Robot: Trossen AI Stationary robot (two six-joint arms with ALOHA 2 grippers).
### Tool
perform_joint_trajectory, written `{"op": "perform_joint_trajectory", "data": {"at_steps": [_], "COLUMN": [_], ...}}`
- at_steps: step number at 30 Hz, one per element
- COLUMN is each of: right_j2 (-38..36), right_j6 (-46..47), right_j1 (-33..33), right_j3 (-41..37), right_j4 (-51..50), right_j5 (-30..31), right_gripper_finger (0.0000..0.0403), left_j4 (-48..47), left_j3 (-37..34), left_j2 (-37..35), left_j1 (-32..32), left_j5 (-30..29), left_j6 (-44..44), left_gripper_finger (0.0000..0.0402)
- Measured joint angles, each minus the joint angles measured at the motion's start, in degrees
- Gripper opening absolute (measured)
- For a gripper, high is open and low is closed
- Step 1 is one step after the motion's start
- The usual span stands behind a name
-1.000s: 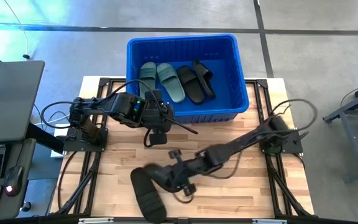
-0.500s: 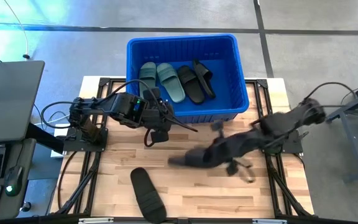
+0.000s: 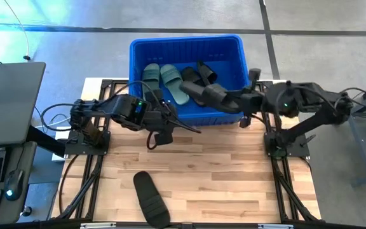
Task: Pick and place slides into bin
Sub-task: Put the black slide into the blue bin
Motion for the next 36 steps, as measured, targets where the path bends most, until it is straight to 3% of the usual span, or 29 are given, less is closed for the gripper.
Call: {"op": "perform_joint_trajectory", "data": {"at_steps": [4, 8, 14, 20, 25, 31, 36], "right_j2": [1.95, 6.78, 18.07, 31.06, 40.07, 47.37, 47.85], "right_j6": [-2.88, -5.54, -9.07, -23.83, -29.43, -31.64, -32.28], "right_j1": [-8.57, -16.51, -22.77, -24.29, -25.38, -24.63, -24.64], "right_j3": [0.0, -0.07, -0.09, -0.09, -0.09, -0.23, -0.06], "right_j4": [0.68, 3.47, 11.68, 24.36, 29.1, 28.24, 27.89], "right_j5": [-5.19, -17.07, -27.21, -24.06, -29.23, -18.96, -18.5], "right_gripper_finger": [0.0, 0.0, 0.0, 0.0, 0.0, 0.0009, 0.0047], "left_j4": [-0.08, -0.13, 0.99, 2.21, 2.28, -0.44, -0.35], "left_j3": [0.09, 0.94, 4.82, 4.8, 4.9, 4.87, 4.85], "left_j2": [-2.0, -3.57, -5.88, -9.26, -10.65, -11.08, -11.05], "left_j1": [0.0, 0.0, -0.02, 0.0, -0.02, 0.0, 0.0], "left_j5": [-2.39, -5.17, -9.71, -11.37, -11.8, -11.81, -11.56], "left_j6": [-0.03, 0.1, 5.08, 10.59, 12.28, 12.77, 15.77], "left_gripper_finger": [0.0191, 0.0191, 0.0191, 0.0191, 0.0191, 0.0191, 0.0191]}}
